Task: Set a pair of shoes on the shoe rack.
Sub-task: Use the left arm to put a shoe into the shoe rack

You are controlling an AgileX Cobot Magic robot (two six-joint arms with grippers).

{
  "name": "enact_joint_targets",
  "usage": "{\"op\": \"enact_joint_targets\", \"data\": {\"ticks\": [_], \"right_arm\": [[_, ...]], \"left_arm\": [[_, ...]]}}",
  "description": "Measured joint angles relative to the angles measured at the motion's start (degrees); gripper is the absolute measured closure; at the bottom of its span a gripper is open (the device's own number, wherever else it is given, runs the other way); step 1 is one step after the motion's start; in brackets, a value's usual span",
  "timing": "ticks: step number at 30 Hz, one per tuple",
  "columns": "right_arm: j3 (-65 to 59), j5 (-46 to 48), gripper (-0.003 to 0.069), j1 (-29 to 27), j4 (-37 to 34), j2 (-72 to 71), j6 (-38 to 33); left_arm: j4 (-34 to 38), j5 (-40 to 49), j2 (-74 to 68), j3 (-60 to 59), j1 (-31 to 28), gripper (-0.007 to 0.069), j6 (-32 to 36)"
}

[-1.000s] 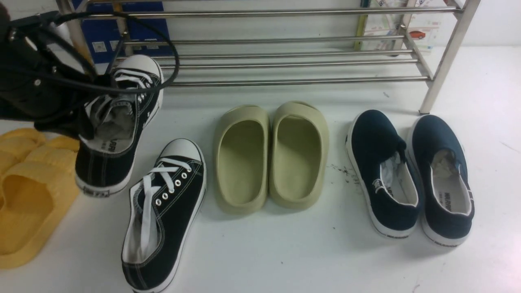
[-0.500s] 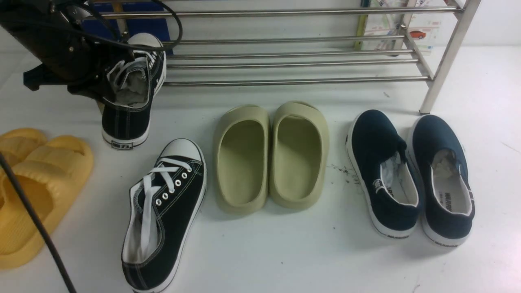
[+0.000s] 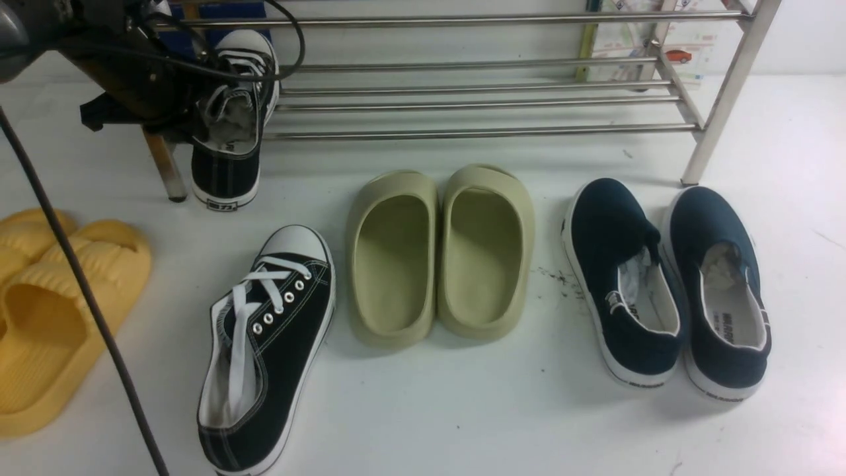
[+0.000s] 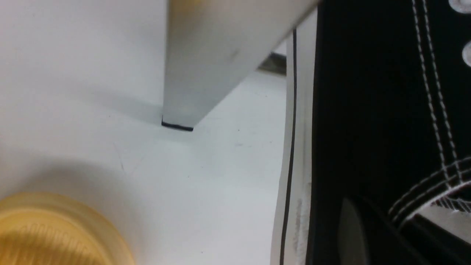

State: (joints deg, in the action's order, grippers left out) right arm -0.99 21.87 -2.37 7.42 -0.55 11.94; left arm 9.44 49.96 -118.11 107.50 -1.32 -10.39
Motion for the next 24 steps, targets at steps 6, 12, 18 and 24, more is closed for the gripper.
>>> {"op": "enact_joint_targets", "data": {"ticks": [6, 12, 18, 24], "right_arm": [[0.0, 0.0, 0.0419, 0.0, 0.0, 0.0, 0.0], [0.0, 0.0, 0.0419, 0.0, 0.0, 0.0, 0.0], [0.0, 0.0, 0.0419, 0.0, 0.0, 0.0, 0.0], [0.0, 0.0, 0.0419, 0.0, 0.0, 0.0, 0.0]], "left_arm": [[-0.7, -1.4, -0.3, 0.1, -0.1, 0.0615, 0.0], [-0.8, -4.3, -0.3, 0.5, -0.1, 0.0454, 0.0], [-0.7, -4.0, 0.6, 0.5, -0.1, 0.0246, 0.0], [-3.2, 0.3, 5.1, 0.5, -0.1, 0.0227, 0.0]]}}
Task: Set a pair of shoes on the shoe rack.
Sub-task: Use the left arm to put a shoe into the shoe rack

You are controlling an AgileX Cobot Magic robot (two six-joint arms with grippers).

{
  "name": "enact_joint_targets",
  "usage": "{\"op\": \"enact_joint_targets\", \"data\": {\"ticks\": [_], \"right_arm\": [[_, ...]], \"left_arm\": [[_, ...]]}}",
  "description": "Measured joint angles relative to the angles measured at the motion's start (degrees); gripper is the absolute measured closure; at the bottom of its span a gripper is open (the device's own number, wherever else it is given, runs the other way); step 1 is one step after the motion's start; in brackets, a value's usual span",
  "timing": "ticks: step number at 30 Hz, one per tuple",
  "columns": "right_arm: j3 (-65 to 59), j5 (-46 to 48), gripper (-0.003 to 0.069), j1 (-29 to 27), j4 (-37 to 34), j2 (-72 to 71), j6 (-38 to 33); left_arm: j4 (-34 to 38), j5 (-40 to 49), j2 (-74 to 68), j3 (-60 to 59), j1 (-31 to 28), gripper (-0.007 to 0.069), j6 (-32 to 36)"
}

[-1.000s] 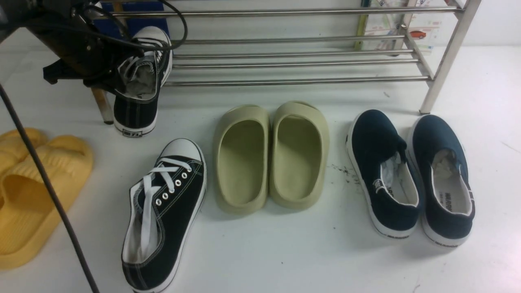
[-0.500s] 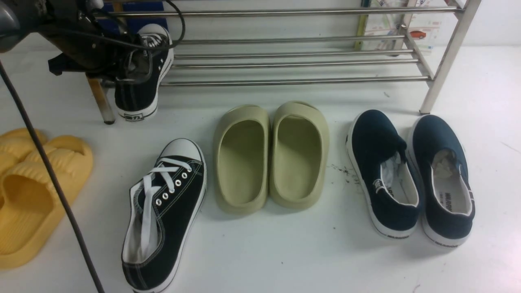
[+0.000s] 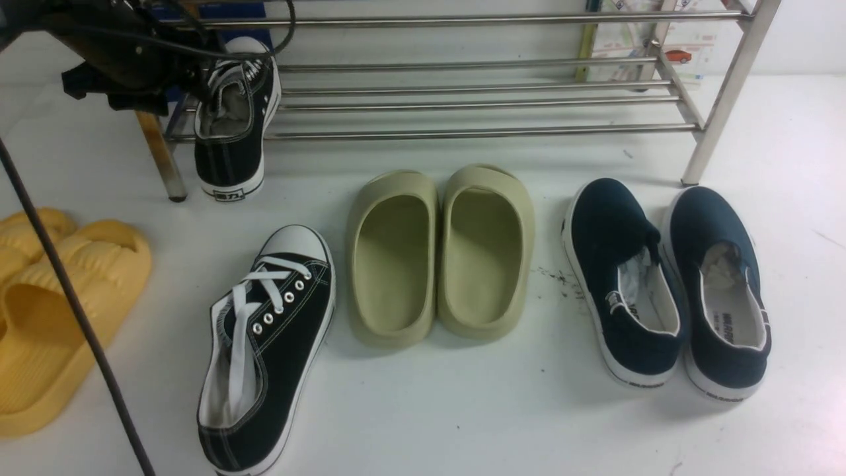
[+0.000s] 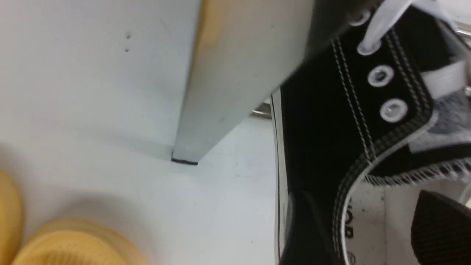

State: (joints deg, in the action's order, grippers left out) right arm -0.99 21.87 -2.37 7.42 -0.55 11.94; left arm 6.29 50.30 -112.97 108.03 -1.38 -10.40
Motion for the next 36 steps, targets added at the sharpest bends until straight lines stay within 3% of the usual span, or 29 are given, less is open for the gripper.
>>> {"op": "enact_joint_targets", "data": {"ticks": [7, 11, 16, 20, 26, 30, 36], "right_arm": [[0.0, 0.0, 0.0419, 0.0, 0.0, 0.0, 0.0], [0.0, 0.0, 0.0419, 0.0, 0.0, 0.0, 0.0], [0.0, 0.0, 0.0419, 0.0, 0.0, 0.0, 0.0], [0.0, 0.0, 0.0419, 0.0, 0.0, 0.0, 0.0], [0.0, 0.0, 0.0419, 0.0, 0.0, 0.0, 0.0], [0.0, 0.0, 0.0419, 0.0, 0.0, 0.0, 0.0], [0.0, 0.0, 0.0419, 0.0, 0.0, 0.0, 0.0]], "left_arm": [[-3.0, 8.3, 6.3, 0.0, 0.0, 0.0327, 0.0], [-6.0, 18.4, 9.3, -0.3, 0.0, 0.0491, 0.0], [-6.3, 18.9, 14.6, -11.2, 1.1, 0.0638, 0.0], [-6.7, 12.0, 19.0, -22.6, 4.4, 0.0638, 0.0], [-2.3, -7.8, 21.3, -37.8, 8.5, 0.0638, 0.0], [-1.0, -13.4, 17.4, -37.6, 8.5, 0.0638, 0.0], [-1.7, -14.3, 8.5, -30.1, 8.5, 0.0638, 0.0]]}}
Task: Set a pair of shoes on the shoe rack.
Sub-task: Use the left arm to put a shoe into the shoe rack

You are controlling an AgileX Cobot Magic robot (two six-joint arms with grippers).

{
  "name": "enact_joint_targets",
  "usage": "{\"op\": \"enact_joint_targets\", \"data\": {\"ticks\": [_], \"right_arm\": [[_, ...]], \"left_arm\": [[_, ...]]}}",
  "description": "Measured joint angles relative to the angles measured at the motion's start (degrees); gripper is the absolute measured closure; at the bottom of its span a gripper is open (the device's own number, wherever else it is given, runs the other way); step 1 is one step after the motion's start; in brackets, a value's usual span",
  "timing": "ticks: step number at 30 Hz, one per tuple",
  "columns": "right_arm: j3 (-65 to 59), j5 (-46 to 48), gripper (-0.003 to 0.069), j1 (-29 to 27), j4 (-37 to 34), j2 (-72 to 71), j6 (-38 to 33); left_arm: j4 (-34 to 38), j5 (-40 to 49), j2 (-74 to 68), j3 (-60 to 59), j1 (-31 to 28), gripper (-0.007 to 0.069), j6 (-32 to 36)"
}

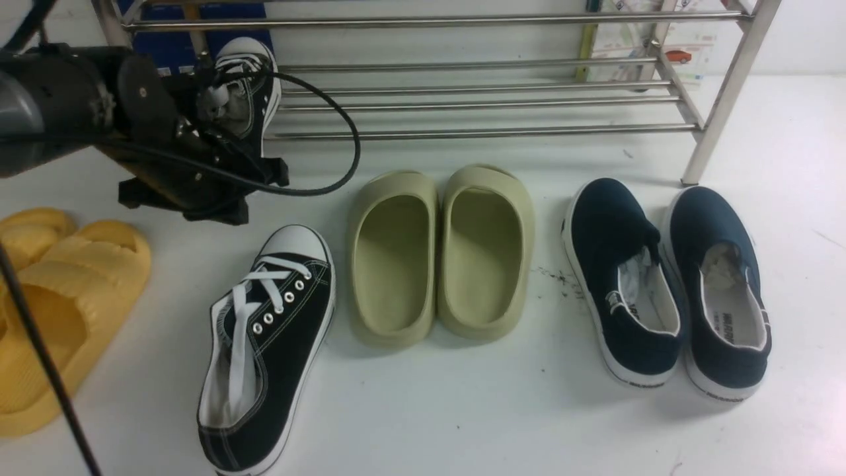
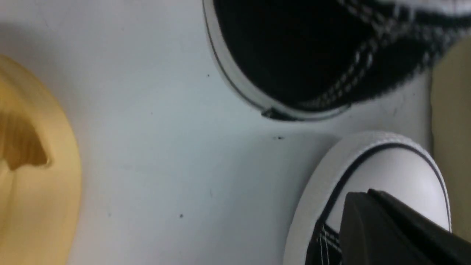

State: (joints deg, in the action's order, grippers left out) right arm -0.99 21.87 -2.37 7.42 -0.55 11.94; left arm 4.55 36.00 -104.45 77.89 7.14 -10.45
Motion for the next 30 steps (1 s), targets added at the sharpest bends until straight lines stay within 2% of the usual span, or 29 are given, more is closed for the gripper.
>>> {"op": "enact_joint_targets", "data": {"ticks": [4, 11, 24, 30], "right_arm": [[0.0, 0.0, 0.0419, 0.0, 0.0, 0.0, 0.0], [0.0, 0.0, 0.0419, 0.0, 0.0, 0.0, 0.0], [0.0, 0.0, 0.0419, 0.0, 0.0, 0.0, 0.0], [0.0, 0.0, 0.0419, 0.0, 0.0, 0.0, 0.0]], "left_arm": [[-2.7, 0.8, -3.7, 5.3, 0.0, 0.0638, 0.0], [-10.8, 8.4, -9.0, 16.7, 0.0, 0.0638, -4.1], [-11.4, 8.8, -12.1, 21.4, 0.0, 0.0638, -4.5], [-10.2, 16.5, -4.7, 21.5, 0.1, 0.0638, -0.6]]}}
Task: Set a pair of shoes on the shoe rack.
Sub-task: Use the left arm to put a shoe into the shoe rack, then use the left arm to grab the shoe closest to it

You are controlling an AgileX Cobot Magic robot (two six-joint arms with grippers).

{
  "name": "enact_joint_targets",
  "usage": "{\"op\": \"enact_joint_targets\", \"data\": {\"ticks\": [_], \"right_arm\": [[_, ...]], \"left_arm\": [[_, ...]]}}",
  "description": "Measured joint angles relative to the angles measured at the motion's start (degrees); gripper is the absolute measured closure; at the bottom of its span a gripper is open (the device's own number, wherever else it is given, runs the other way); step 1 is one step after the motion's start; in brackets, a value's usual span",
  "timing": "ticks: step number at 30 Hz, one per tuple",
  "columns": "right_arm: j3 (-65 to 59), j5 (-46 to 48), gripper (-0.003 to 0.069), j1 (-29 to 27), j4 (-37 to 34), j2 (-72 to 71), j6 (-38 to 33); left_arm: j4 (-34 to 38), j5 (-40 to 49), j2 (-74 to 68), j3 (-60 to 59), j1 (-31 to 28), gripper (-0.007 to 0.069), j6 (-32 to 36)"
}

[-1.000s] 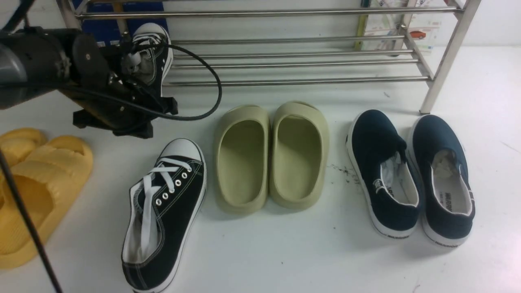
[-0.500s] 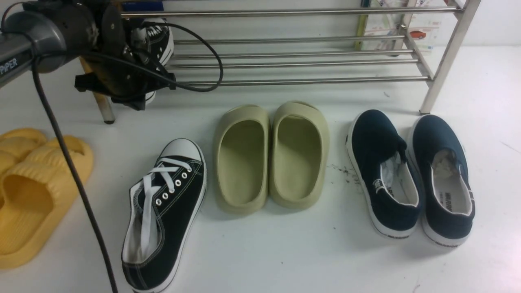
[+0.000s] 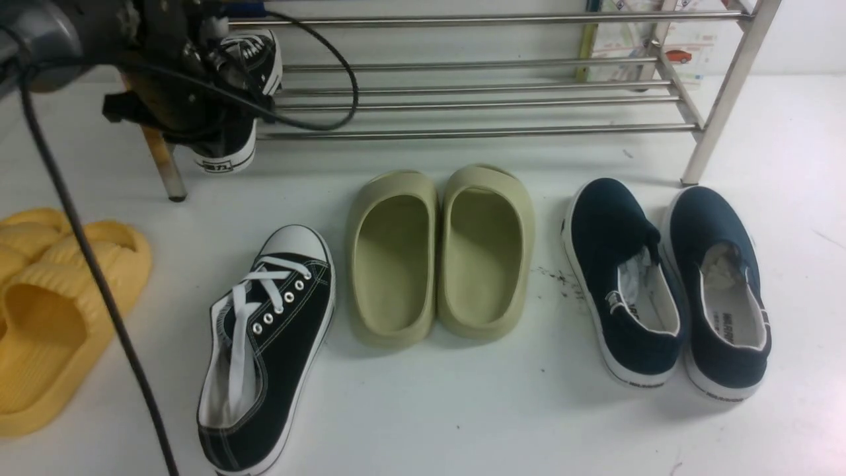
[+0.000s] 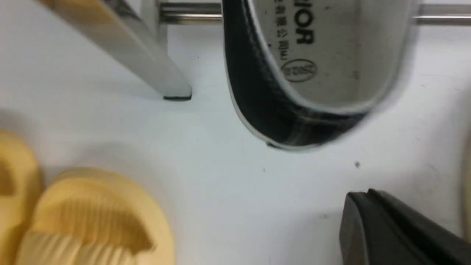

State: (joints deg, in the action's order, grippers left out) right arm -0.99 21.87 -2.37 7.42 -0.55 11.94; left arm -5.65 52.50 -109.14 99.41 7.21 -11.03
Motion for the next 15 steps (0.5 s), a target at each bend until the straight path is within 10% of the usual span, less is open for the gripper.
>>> {"op": "enact_joint_targets", "data": {"ticks": [15], "right_arm": [[0.0, 0.0, 0.0419, 0.0, 0.0, 0.0, 0.0]], "left_arm": [[9.3, 14.3, 32.6, -23.1, 2.6, 0.0638, 1.4]]}}
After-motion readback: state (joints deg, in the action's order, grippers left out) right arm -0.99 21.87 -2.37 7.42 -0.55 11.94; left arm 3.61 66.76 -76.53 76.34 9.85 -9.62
